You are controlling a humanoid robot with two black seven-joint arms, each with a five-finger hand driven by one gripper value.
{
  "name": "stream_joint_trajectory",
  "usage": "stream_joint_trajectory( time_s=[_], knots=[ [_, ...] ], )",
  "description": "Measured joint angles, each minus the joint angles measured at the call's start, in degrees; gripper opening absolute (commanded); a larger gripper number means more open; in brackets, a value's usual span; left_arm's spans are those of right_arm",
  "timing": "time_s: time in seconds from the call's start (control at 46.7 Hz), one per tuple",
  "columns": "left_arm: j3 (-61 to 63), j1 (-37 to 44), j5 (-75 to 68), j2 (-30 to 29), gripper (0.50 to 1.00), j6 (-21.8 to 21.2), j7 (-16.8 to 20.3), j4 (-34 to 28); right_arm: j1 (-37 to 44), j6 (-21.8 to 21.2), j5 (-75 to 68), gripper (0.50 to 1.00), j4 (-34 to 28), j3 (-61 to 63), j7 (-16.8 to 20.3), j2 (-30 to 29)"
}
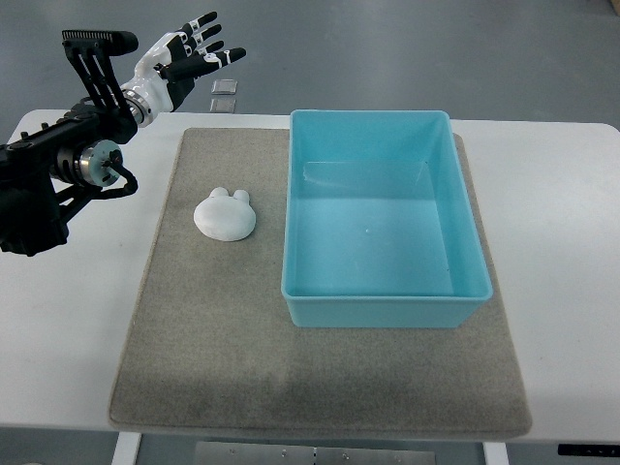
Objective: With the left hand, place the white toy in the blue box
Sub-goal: 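Reach the left hand down over the white rabbit toy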
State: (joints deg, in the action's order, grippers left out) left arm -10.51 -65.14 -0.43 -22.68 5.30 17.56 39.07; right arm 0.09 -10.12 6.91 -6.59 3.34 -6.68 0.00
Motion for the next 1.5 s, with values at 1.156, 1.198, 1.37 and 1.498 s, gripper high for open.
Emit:
stream_joint_trajectory(
  time_s=[1.156, 1.198, 1.37, 1.498],
  knots=[
    [25.9, -13.1, -41.8, -17.5, 0.992, 8.1, -0.2, 24.7, 0.0, 0.0, 0.0, 0.936, 0.0, 0.0, 0.0, 0.0],
    [25.8, -13.2, -44.8, -17.5, 0.992, 8.3, -0.1, 24.7, 0.0, 0.0, 0.0, 0.936, 0.0, 0.0, 0.0, 0.0],
    [25.5, -13.3, -51.0, -17.1, 0.992, 8.5, 0.3, 25.1, 0.0, 0.0, 0.0, 0.936, 0.0, 0.0, 0.0, 0.0],
    [25.5, -13.1, -52.9, -16.5, 0.992, 8.4, 0.3, 25.1, 0.0, 0.0, 0.0, 0.936, 0.0, 0.0, 0.0, 0.0]
  ],
)
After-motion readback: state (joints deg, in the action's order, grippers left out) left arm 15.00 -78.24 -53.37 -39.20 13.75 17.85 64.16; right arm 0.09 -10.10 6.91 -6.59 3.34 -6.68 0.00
